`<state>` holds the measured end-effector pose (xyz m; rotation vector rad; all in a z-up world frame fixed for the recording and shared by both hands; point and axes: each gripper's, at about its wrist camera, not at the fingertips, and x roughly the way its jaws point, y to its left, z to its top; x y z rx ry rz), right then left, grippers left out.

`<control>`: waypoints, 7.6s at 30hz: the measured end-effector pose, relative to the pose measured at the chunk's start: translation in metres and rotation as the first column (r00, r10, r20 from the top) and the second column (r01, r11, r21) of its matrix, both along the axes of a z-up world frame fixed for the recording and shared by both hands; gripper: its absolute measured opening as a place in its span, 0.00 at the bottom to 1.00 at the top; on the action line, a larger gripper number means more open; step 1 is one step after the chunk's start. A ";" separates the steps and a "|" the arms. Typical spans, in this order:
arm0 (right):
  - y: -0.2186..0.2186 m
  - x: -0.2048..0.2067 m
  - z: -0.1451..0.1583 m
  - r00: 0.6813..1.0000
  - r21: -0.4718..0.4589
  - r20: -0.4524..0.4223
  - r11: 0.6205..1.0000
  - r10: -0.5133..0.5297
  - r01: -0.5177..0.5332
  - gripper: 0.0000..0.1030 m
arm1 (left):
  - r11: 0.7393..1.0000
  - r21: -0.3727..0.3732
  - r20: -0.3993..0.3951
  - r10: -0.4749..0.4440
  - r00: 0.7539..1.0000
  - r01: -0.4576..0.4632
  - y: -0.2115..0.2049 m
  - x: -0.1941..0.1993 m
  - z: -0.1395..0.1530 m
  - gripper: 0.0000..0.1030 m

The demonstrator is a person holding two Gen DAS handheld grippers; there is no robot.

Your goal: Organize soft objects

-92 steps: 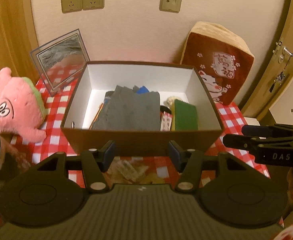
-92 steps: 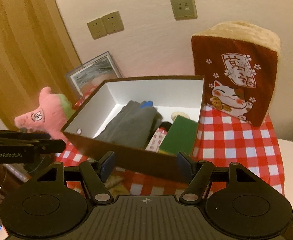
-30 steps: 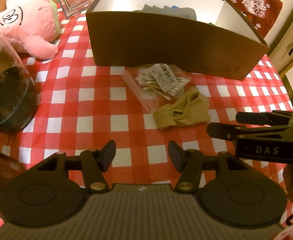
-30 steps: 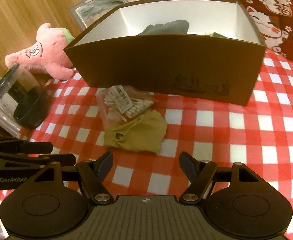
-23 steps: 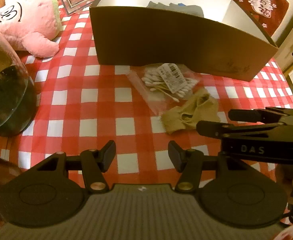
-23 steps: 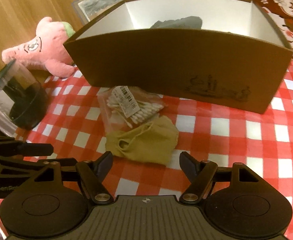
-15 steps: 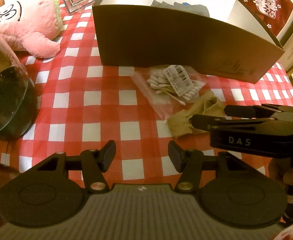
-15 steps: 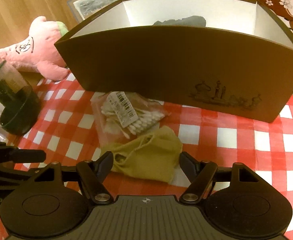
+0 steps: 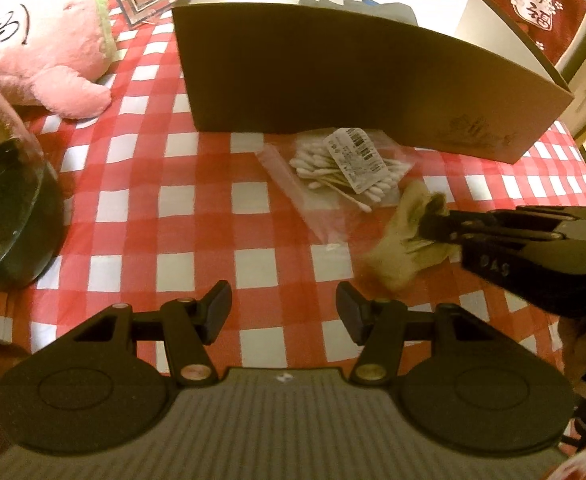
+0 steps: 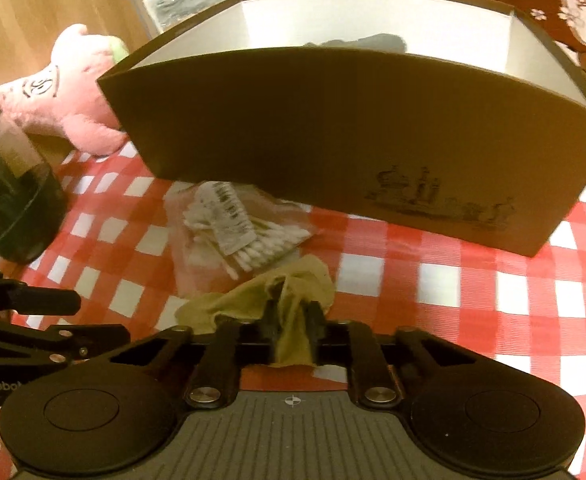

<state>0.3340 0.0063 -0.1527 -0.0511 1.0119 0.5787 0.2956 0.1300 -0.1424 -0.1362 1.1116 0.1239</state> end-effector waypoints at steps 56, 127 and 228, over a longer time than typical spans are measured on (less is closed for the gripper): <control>-0.106 0.018 0.012 0.948 0.001 -0.019 0.949 -0.316 0.316 0.70 | 0.937 -0.211 0.000 0.286 0.958 -0.280 0.063 0.055 -0.025 0.70; -0.062 0.019 0.002 0.996 -0.046 0.073 0.997 -0.055 0.058 0.05 | 0.984 -0.065 0.026 0.165 0.986 -0.163 0.026 0.079 -0.023 0.41; -0.016 0.112 0.139 0.967 0.267 0.214 0.960 -0.140 0.080 0.72 | 0.998 0.055 0.285 -0.005 0.959 -0.011 0.054 0.130 0.132 0.63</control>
